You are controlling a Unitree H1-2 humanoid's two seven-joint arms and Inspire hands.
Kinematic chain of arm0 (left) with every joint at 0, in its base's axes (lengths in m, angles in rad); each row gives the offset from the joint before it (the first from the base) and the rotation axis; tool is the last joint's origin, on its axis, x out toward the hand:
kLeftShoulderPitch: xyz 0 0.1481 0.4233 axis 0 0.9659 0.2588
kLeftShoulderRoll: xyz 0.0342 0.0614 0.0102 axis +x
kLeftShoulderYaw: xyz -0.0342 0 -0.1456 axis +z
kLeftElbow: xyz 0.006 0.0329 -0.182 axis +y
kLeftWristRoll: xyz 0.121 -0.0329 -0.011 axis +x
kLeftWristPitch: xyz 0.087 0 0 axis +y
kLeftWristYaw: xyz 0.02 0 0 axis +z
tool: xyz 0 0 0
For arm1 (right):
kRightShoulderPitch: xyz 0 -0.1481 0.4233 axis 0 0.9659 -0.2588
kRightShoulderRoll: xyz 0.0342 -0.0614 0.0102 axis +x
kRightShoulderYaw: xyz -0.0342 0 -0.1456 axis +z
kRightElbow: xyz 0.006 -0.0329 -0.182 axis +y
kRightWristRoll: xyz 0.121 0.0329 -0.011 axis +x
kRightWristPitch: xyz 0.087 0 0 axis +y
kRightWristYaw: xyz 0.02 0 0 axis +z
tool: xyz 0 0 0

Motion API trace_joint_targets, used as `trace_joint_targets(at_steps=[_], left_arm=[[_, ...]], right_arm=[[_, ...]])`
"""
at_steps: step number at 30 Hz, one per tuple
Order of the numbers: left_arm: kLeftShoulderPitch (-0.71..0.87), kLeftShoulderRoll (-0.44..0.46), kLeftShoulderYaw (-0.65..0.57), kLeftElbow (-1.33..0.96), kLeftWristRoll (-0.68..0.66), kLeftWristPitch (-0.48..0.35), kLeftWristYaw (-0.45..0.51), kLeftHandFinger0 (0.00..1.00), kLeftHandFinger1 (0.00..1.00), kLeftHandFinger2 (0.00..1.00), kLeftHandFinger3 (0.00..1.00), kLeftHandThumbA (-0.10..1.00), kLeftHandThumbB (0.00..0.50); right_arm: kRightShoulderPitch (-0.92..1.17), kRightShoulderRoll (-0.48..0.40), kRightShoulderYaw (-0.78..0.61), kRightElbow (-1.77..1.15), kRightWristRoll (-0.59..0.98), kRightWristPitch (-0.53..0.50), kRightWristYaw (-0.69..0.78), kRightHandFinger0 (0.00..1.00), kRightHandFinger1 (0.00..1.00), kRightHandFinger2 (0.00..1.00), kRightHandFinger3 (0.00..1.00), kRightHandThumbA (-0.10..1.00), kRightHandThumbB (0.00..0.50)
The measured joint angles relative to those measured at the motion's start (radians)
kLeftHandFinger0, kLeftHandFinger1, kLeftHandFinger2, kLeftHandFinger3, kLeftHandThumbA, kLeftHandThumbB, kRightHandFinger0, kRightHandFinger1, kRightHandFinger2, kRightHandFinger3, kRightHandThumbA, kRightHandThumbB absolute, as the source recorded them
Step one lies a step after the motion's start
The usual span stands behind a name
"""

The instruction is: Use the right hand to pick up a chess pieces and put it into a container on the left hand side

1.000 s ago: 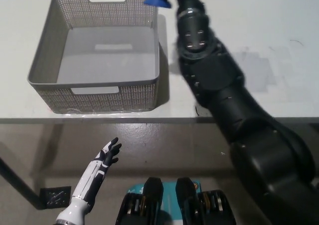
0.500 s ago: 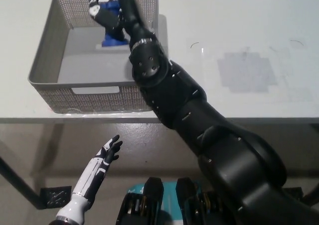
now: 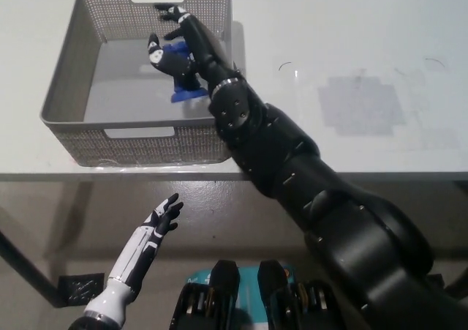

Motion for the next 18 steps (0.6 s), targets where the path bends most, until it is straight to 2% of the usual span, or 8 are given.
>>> trace_joint_targets(at_steps=[1, 2, 3, 5, 7, 10, 12, 18], left_arm=[[-0.001, 0.000, 0.000, 0.000, 0.000, 0.000, -0.001, 1.00, 1.00, 1.00, 1.00, 1.00, 0.169], [-0.001, 0.000, 0.000, 0.000, 0.000, 0.001, -0.003, 1.00, 1.00, 1.00, 1.00, 1.00, 0.172], [-0.003, 0.000, 0.000, 0.000, 0.000, 0.002, -0.005, 1.00, 1.00, 1.00, 1.00, 1.00, 0.174], [-0.008, 0.000, 0.000, 0.000, 0.000, 0.005, -0.010, 1.00, 1.00, 1.00, 1.00, 1.00, 0.169], [-0.011, 0.000, 0.000, 0.000, -0.002, 0.010, -0.013, 1.00, 1.00, 1.00, 1.00, 1.00, 0.168], [-0.012, 0.000, 0.000, 0.000, -0.002, 0.013, -0.014, 1.00, 1.00, 1.00, 1.00, 1.00, 0.180], [-0.012, 0.000, -0.001, 0.000, -0.002, 0.014, -0.015, 1.00, 1.00, 1.00, 1.00, 1.00, 0.183], [-0.013, 0.000, -0.002, 0.000, 0.000, 0.019, -0.022, 1.00, 1.00, 1.00, 1.00, 1.00, 0.170]], right_arm=[[0.000, -0.006, 0.008, 0.000, -0.004, 0.009, 0.021, 1.00, 1.00, 1.00, 1.00, 0.74, 0.321], [0.000, -0.010, 0.016, 0.000, -0.008, 0.015, 0.035, 1.00, 1.00, 1.00, 1.00, 0.85, 0.355], [0.000, -0.014, 0.024, 0.000, -0.012, 0.019, 0.048, 1.00, 1.00, 1.00, 1.00, 0.91, 0.383], [0.000, -0.021, 0.038, 0.000, -0.020, 0.032, 0.075, 1.00, 1.00, 1.00, 1.00, 0.96, 0.420], [0.000, -0.024, 0.040, -0.001, -0.025, 0.042, 0.099, 1.00, 1.00, 1.00, 1.00, 1.00, 0.424], [0.000, -0.027, 0.040, -0.003, -0.032, 0.054, 0.121, 1.00, 1.00, 1.00, 1.00, 1.00, 0.420], [0.000, -0.030, 0.040, -0.009, -0.035, 0.058, 0.128, 1.00, 1.00, 1.00, 1.00, 1.00, 0.440], [0.000, -0.058, 0.026, -0.055, -0.034, 0.058, 0.139, 1.00, 1.00, 1.00, 1.00, 1.00, 0.399]])
